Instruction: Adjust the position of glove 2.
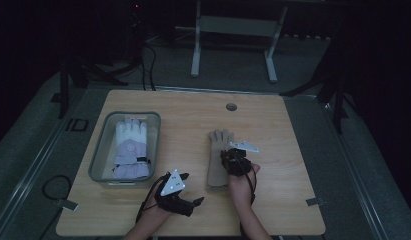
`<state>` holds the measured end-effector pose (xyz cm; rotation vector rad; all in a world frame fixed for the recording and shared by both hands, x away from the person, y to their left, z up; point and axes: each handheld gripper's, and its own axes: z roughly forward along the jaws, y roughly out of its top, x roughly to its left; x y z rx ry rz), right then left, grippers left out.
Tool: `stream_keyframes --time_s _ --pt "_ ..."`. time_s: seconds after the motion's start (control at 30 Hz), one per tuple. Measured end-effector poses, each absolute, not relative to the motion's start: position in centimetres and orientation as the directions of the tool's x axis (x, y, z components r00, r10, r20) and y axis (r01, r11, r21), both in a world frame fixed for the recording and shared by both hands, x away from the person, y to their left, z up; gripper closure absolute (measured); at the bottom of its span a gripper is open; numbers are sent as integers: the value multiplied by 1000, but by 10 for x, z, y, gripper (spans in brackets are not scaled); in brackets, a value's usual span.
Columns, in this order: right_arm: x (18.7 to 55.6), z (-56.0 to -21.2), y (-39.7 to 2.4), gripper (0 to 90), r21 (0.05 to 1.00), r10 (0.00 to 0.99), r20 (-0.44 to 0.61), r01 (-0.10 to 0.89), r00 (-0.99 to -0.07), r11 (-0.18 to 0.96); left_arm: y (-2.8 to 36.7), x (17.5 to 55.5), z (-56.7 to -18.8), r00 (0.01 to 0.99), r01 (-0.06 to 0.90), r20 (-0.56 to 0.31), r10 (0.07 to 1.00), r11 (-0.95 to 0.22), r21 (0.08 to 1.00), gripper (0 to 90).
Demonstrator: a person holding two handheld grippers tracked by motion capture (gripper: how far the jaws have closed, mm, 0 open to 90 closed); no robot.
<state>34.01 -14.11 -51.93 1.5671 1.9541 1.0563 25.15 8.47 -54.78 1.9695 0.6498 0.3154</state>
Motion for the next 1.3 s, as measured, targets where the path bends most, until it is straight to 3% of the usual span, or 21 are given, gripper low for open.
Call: stream_keyframes --time_s 0.2,0.53,0.6,0.7,0.83,1.03,1.13,1.2,1.3 --pt "341 -533 -139 789 749 949 159 660 -272 64 82 251 -548 826 305 -52 561 -368 878 67" --pt "343 -548 -139 605 732 943 127 671 -307 120 82 251 -548 826 307 -52 561 -371 876 67" --pt "344 -542 -141 499 726 927 132 671 -352 151 82 251 -549 825 300 -42 563 -375 877 67" --pt "343 -536 -145 447 735 918 123 656 -377 171 81 251 -549 826 299 -41 562 -376 877 67" --pt "343 -522 -161 113 770 870 132 602 -474 211 79 253 -547 825 331 -100 557 -332 884 67" --pt "347 -515 -179 113 746 772 167 591 -613 307 74 254 -548 847 318 -98 523 -350 881 68" --pt "348 -516 -187 151 739 745 136 568 -653 363 72 254 -549 852 286 -52 522 -379 880 81" --pt "348 -516 -194 187 747 729 98 534 -678 396 71 254 -549 845 298 -58 532 -378 877 81" --pt "347 -517 -204 171 746 703 27 483 -711 459 70 257 -550 834 336 -89 545 -372 865 81"
